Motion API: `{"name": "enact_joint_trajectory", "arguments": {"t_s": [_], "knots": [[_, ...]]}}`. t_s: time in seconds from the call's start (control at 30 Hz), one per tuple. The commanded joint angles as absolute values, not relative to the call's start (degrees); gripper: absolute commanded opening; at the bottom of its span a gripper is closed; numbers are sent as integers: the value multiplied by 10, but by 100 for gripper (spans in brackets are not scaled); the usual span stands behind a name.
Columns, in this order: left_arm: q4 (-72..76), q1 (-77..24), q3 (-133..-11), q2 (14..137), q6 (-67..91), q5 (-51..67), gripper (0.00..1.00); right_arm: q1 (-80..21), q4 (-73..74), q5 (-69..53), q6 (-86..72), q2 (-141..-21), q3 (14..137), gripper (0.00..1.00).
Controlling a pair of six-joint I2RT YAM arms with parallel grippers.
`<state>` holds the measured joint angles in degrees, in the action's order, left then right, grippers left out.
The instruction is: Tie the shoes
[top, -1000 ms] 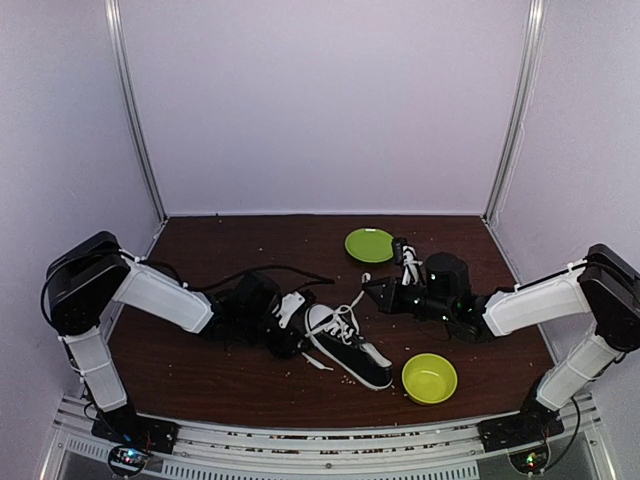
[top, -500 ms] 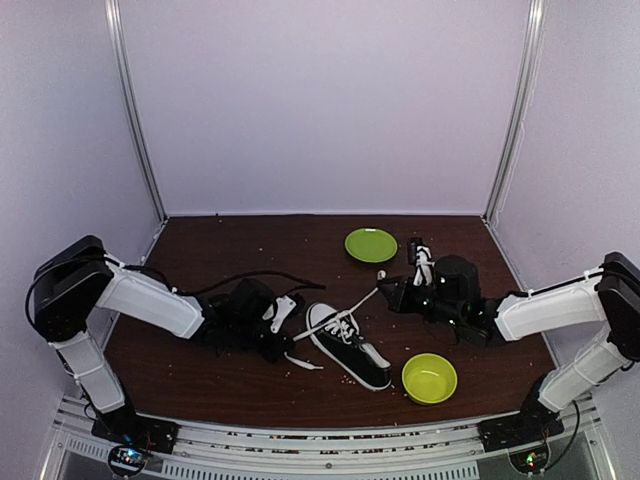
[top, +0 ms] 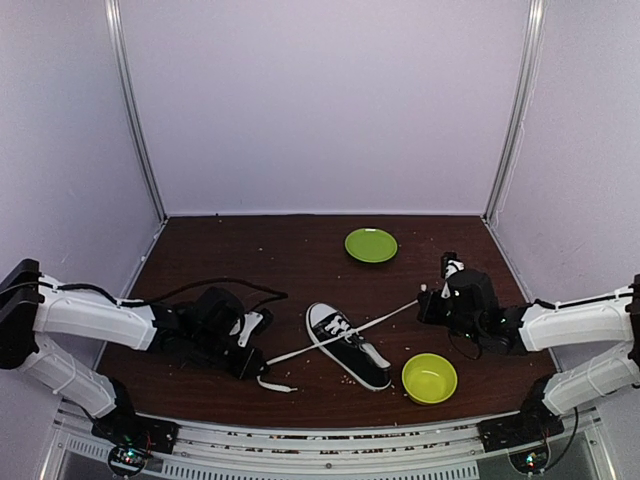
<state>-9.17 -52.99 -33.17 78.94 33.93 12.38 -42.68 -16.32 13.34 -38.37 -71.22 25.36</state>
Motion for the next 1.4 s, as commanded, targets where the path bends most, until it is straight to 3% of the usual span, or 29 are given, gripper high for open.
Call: {"name": "enact_joint_trajectory", "arguments": {"t_s": [0.0, 0.33, 0.47, 0.57, 0.7, 0.77, 0.87, 1.03, 1.27, 1.37], "knots": [[-131, -531, -290, 783, 430, 198, 0, -411, -106, 184, -397, -685, 227, 0], [-150, -531, -260, 760, 458, 220, 0, -399, -104, 179, -405, -693, 200, 0], [-147, -531, -304, 760, 402, 226, 2, -399, -140, 121, -370, -674, 197, 0], [-142, -531, -351, 776, 377, 210, 32, -399, -134, 52, -331, -664, 213, 0], [-115, -530, -423, 841, 365, 185, 57, -399, -80, 7, -305, -676, 252, 0], [-98, -530, -461, 887, 359, 181, 64, -399, -62, -17, -297, -686, 271, 2], [-53, -525, -504, 954, 363, 189, 65, -399, -50, -29, -300, -699, 285, 6], [14, -498, -554, 1030, 368, 217, 64, -399, -37, -22, -313, -701, 288, 19], [100, -450, -595, 1093, 360, 264, 63, -399, -70, -36, -337, -679, 263, 55], [119, -445, -628, 1123, 363, 289, 63, -399, -99, -44, -350, -667, 245, 67]]}}
